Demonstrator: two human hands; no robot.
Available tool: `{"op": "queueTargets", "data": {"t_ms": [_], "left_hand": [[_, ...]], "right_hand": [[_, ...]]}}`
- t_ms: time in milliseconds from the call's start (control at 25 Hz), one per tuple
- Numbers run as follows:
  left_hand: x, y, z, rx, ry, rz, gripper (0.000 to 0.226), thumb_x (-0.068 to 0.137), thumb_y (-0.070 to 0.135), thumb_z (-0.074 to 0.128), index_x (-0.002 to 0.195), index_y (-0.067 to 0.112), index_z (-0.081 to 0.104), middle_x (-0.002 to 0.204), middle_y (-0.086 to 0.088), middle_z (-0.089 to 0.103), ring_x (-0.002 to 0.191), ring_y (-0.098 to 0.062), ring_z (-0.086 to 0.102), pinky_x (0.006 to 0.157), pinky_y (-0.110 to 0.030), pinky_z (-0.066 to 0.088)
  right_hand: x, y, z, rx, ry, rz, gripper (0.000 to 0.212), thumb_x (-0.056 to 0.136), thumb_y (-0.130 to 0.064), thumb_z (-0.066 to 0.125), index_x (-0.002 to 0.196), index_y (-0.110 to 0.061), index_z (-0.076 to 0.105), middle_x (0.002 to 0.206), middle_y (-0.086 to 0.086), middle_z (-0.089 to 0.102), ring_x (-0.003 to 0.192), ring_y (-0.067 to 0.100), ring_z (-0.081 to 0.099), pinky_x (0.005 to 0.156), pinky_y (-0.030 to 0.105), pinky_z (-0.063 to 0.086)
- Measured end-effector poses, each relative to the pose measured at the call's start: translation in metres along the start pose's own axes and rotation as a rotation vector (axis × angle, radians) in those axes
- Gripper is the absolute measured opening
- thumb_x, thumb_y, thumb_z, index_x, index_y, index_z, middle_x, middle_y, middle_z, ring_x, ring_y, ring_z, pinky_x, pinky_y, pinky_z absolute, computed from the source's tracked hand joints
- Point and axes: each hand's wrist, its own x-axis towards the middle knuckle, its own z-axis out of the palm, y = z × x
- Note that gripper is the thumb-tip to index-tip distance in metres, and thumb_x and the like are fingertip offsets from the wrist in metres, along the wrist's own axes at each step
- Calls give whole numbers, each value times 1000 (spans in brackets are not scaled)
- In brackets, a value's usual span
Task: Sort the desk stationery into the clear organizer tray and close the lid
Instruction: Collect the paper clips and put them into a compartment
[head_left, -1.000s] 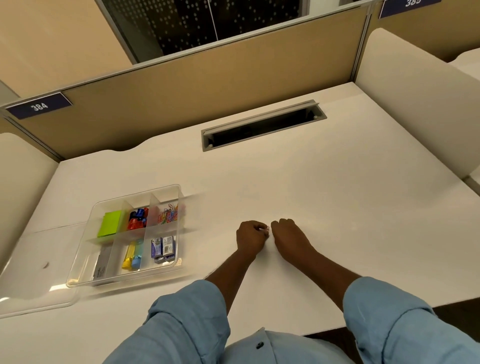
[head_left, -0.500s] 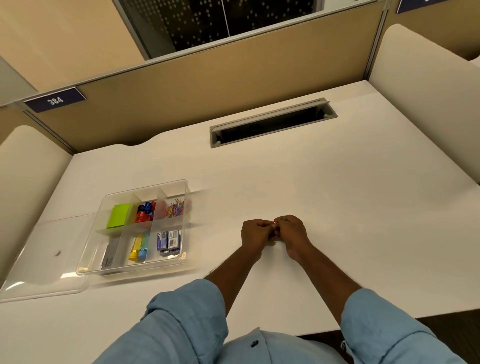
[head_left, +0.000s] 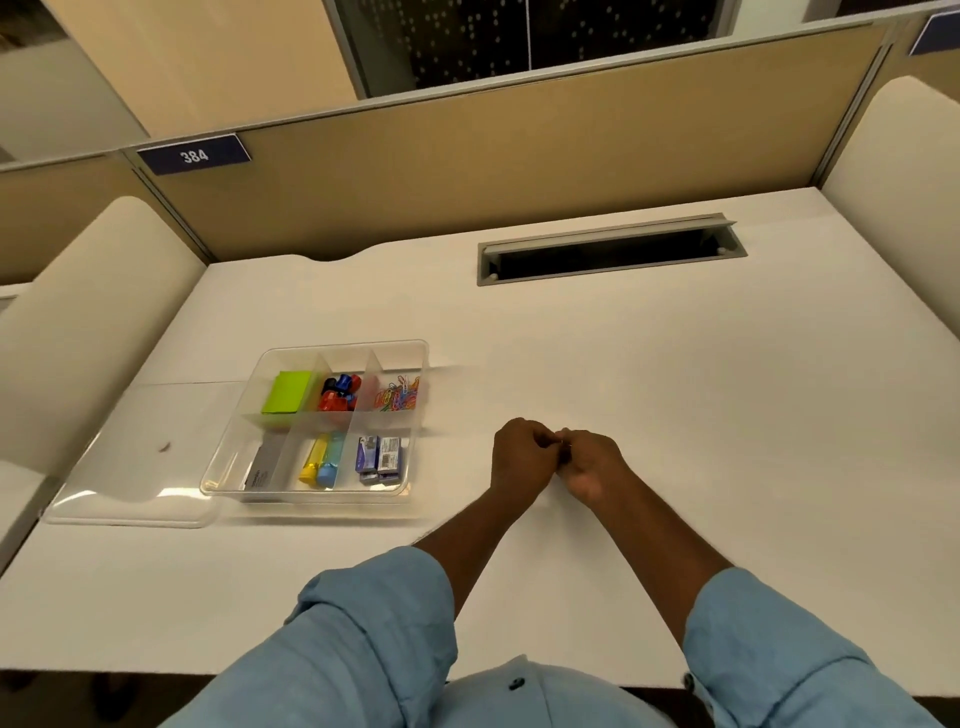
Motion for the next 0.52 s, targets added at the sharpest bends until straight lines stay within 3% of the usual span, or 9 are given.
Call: {"op": "queueTargets", "data": {"t_ms": [80,200,320,400,440,520], "left_hand": [[7,-1,-13,-29,45,11,9,75,14,66,76,10,74,81,-2,71,72,-6,59,59,-8,38],[19,-3,-36,-69,134,39,13,81,16,63,83,9,74,88,-3,70,82,-8,61,62,-4,35],[32,-8,-73,-114,231,51,16,85,20,62,87,8,73,91,-5,68,82,-8,57,64,-4,36],[42,-19,-104,-126,276,47,15,86,14,60,87,6,73,91,-9,69,85,-15,61,73,-15,44],[48,-25,-120,-129,291,44,16,86,12,60,88,6,74,91,-10,71,87,-18,63,77,-21,47],[57,-38,-150,-158,314,32,16,86,12,59,91,7,74,94,-8,72,90,-18,64,80,-23,48]], "right_hand": [[-3,-1,19,-16,10,-28,14,89,11,47,96,16,57,124,38,52,115,39,57,99,39,48],[-7,1,55,-156,28,-115,12,85,10,48,77,8,57,95,30,52,77,29,59,69,30,50],[-10,11,99,-242,3,-182,11,84,10,48,78,12,57,81,36,51,83,28,64,70,33,52],[-13,23,131,-379,-37,-248,18,78,13,44,66,2,51,63,19,40,65,26,44,58,32,40],[-13,31,149,-470,-57,-295,22,74,14,43,62,-4,45,62,12,32,69,24,29,57,33,32],[-12,46,178,-634,-65,-381,31,74,11,48,57,-12,36,65,10,28,70,24,27,64,31,29]]}}
